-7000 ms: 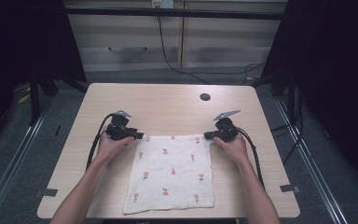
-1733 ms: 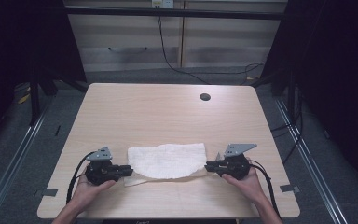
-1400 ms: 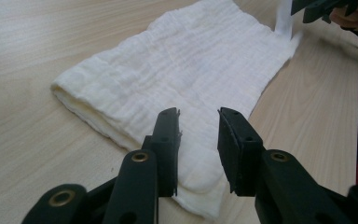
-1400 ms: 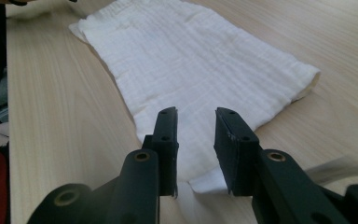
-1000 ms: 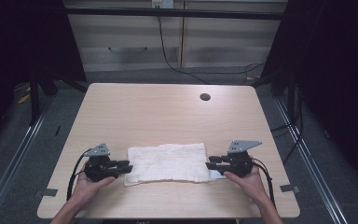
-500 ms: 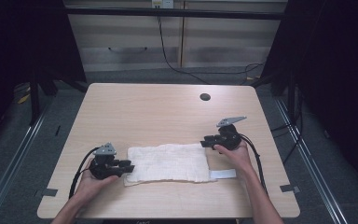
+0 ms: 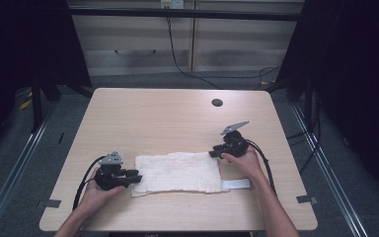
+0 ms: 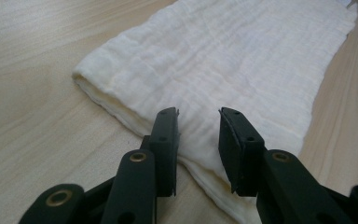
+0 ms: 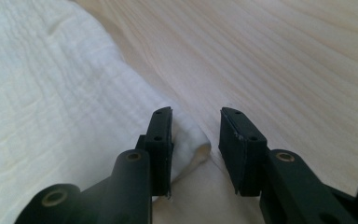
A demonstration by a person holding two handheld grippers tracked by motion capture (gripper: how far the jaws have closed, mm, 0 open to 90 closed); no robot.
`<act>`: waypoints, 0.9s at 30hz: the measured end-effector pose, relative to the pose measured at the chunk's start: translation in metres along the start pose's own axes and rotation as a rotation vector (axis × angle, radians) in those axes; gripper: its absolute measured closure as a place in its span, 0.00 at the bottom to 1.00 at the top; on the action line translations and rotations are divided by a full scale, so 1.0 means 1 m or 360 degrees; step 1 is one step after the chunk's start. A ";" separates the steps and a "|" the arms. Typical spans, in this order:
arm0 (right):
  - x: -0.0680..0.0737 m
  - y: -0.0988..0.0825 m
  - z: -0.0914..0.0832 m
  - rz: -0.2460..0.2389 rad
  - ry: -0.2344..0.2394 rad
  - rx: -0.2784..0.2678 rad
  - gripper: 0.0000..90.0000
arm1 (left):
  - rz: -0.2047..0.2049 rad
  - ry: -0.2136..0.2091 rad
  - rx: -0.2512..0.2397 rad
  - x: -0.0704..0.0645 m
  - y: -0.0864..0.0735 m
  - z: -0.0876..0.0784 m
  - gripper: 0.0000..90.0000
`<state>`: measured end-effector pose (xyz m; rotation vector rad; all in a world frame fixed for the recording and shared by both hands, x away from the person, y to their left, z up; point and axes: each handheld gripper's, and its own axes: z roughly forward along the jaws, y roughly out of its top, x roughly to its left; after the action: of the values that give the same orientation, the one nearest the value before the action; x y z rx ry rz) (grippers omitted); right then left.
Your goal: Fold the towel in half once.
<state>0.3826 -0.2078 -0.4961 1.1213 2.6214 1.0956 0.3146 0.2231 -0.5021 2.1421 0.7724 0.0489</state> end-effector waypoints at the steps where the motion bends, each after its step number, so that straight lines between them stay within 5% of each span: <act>1: -0.001 -0.001 0.000 0.0004 -0.0003 -0.0010 0.74 | -0.0003 -0.0003 -0.0002 0.000 0.000 0.000 0.75; 8: 0.003 -0.001 0.004 -0.0048 0.0003 0.0003 0.78 | -0.0016 0.0009 0.0004 0.001 0.000 -0.001 0.73; 10: 0.006 -0.001 0.004 -0.0085 -0.0014 0.0016 0.88 | -0.0020 0.0024 0.0013 0.001 -0.001 -0.001 0.72; 16: 0.010 -0.002 0.004 -0.0141 0.0007 0.0013 0.97 | -0.0070 0.0013 -0.0076 0.005 0.002 -0.008 0.65; 23: 0.009 -0.004 0.003 -0.0118 0.0028 0.0010 0.98 | -0.0111 0.0035 -0.0150 0.022 0.027 -0.019 0.61; 25: 0.008 -0.005 0.002 -0.0094 0.0042 0.0016 0.98 | -0.0099 0.0081 -0.0110 0.031 0.039 -0.014 0.62; 27: 0.008 -0.006 0.002 -0.0091 0.0043 0.0001 0.98 | -0.0123 0.0051 -0.0073 0.035 0.043 -0.009 0.62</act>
<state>0.3742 -0.2042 -0.5000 1.0324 2.6568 1.1067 0.3624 0.2289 -0.4725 2.0712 0.8637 0.0599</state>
